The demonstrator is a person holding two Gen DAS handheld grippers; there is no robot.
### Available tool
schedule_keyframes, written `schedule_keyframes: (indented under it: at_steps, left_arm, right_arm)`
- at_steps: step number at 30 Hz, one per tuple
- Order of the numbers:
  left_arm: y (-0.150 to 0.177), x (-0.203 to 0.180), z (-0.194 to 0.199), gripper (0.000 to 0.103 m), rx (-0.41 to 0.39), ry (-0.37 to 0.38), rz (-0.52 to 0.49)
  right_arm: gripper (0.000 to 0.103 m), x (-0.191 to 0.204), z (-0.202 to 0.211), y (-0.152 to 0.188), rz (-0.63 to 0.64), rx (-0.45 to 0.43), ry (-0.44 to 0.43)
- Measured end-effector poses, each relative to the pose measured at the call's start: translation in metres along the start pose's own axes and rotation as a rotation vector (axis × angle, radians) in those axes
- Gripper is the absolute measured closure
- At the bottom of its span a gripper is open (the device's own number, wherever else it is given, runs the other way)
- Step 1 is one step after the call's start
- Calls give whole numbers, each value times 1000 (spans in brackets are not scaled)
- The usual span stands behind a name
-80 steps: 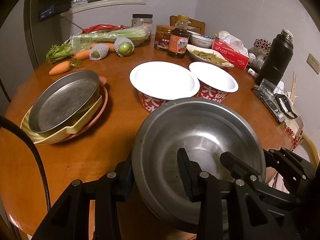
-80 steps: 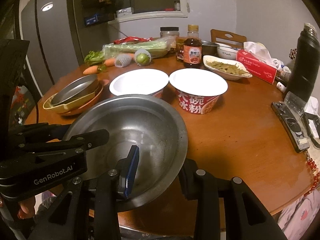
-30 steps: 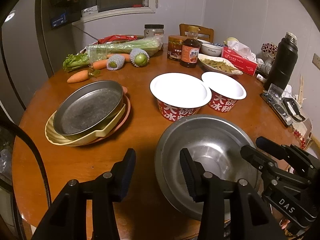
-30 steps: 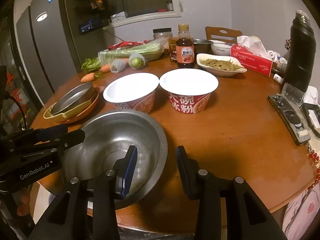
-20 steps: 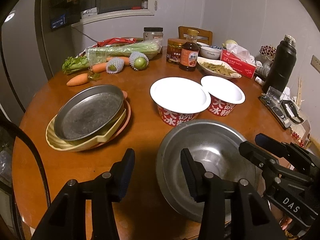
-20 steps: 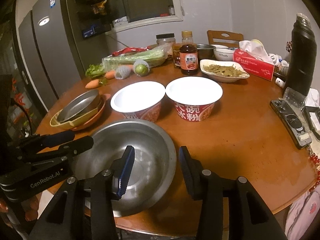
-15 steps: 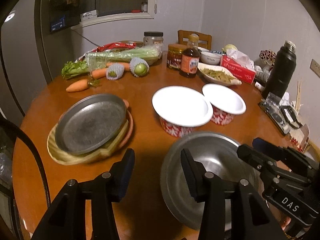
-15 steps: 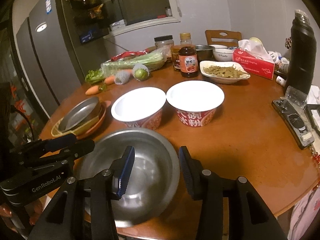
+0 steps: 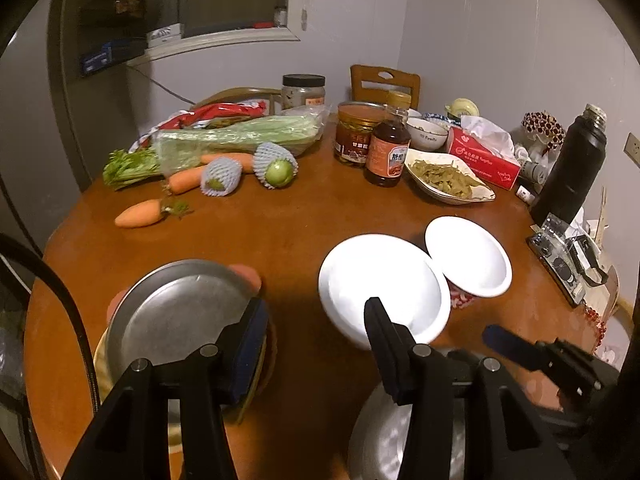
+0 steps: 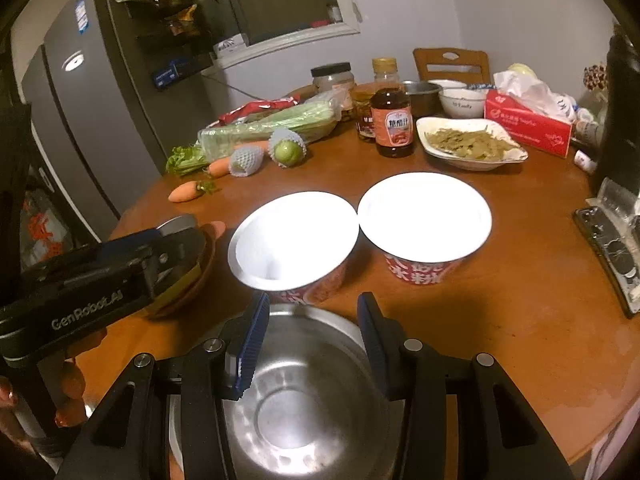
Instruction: Organize plates and bowls
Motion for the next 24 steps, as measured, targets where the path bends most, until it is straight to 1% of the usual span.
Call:
schedule_keyframes:
  at_steps: [6, 10, 14, 20, 24]
  left_arm:
    - [-25, -8, -26, 53, 49, -25, -40]
    - [-33, -6, -42, 53, 77, -33, -38]
    - [-35, -9, -51, 53, 93, -55, -47]
    - [-37, -13, -64, 53, 122, -53, -53]
    - [-34, -15, -70, 54, 151, -34, -56]
  right_arm:
    - [56, 2, -13, -14, -6, 26, -1]
    - [55, 1, -20, -19, -18, 44, -18]
    - [55, -3, -27, -21, -25, 68, -23]
    - [55, -6, -31, -24, -21, 66, -37]
    - [55, -3, -32, -25, 1, 65, -44]
Point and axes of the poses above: each gripper's, at about its wrist camera, not at the fingertips, and z roughly against the way its jaws point, x to its left, y to its underside, the point moved 3 cm from there along -z, roughly the way its jaws point, and after that the axes turned 15 degrees about x, right-handed, at the moved point
